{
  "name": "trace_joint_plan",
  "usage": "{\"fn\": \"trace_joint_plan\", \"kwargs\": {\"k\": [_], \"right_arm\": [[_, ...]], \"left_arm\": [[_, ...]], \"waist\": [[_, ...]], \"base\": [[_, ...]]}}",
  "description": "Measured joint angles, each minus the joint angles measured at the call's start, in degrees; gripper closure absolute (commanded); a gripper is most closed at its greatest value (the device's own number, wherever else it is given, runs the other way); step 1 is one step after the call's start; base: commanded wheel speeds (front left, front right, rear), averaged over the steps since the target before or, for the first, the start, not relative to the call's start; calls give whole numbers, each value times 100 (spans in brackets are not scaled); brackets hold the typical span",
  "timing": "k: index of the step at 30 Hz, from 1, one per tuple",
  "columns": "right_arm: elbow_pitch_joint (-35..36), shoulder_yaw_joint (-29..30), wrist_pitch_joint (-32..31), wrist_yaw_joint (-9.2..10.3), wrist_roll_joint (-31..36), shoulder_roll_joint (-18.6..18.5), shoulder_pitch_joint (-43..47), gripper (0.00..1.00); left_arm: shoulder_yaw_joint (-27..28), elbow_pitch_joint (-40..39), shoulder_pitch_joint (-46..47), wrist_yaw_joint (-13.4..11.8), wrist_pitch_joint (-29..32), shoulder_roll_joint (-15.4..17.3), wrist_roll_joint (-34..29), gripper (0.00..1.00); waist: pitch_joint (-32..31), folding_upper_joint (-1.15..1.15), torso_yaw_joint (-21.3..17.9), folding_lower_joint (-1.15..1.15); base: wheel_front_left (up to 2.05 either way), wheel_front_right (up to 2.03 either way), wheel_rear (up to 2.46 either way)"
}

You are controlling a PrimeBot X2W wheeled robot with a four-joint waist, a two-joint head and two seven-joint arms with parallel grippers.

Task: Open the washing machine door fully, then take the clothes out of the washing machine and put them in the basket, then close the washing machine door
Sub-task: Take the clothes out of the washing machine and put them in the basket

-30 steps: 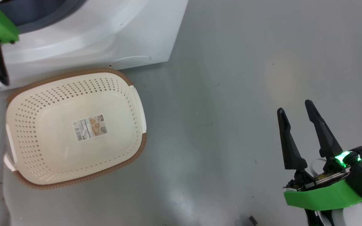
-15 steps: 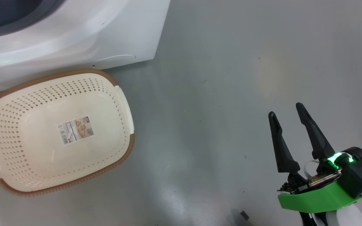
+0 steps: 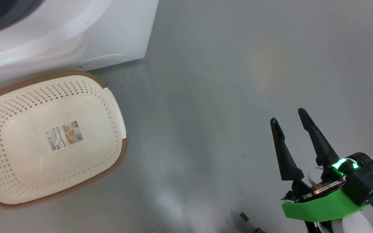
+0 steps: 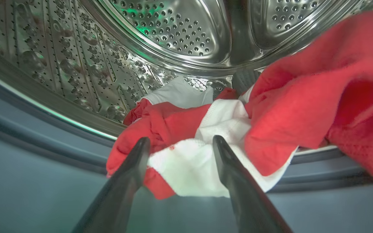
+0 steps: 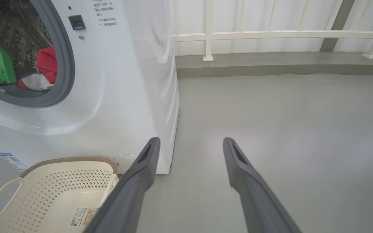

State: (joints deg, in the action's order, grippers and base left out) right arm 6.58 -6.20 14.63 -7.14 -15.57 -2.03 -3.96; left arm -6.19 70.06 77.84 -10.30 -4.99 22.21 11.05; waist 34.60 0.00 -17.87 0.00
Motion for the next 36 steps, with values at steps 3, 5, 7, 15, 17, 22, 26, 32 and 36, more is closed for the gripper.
{"fn": "trace_joint_plan", "kwargs": {"k": [3,5,7,15,17,22,26,32,36], "right_arm": [[-1,-9,0,0,-9,0,0,0],[-2,-12,0,0,-18,1,0,0],[-2,-12,0,0,-33,0,0,0],[-1,-18,0,0,-53,1,-1,0],[-2,-19,0,0,-58,1,-1,0],[-2,-25,0,0,-66,1,-3,0],[-7,-27,0,0,-94,1,-4,0],[-19,-26,0,0,-111,1,-11,0],[-25,-25,0,0,-168,1,-20,0]], "left_arm": [[-73,83,0,-41,122,53,-21,0],[-108,136,0,-53,212,64,-44,0],[-120,170,0,-53,285,74,-44,0],[-219,268,4,-83,617,111,-43,0],[-248,269,9,-81,651,111,-42,25],[-319,280,9,-25,694,107,-41,100],[-355,280,10,33,682,109,-40,100],[-411,224,10,132,424,109,-23,100],[-421,58,10,229,99,98,66,100]], "waist": [[28,0,-32,0],[46,0,-50,0],[64,0,-62,0],[126,0,-65,0],[129,0,-60,0],[133,0,-49,0],[135,0,-36,0],[134,0,-1,0],[135,0,37,0]], "base": [[0,0,0],[0,0,0],[0,0,0],[0,0,0],[0,0,0],[0,0,0],[0,0,0],[0,0,0],[0,0,0]]}}
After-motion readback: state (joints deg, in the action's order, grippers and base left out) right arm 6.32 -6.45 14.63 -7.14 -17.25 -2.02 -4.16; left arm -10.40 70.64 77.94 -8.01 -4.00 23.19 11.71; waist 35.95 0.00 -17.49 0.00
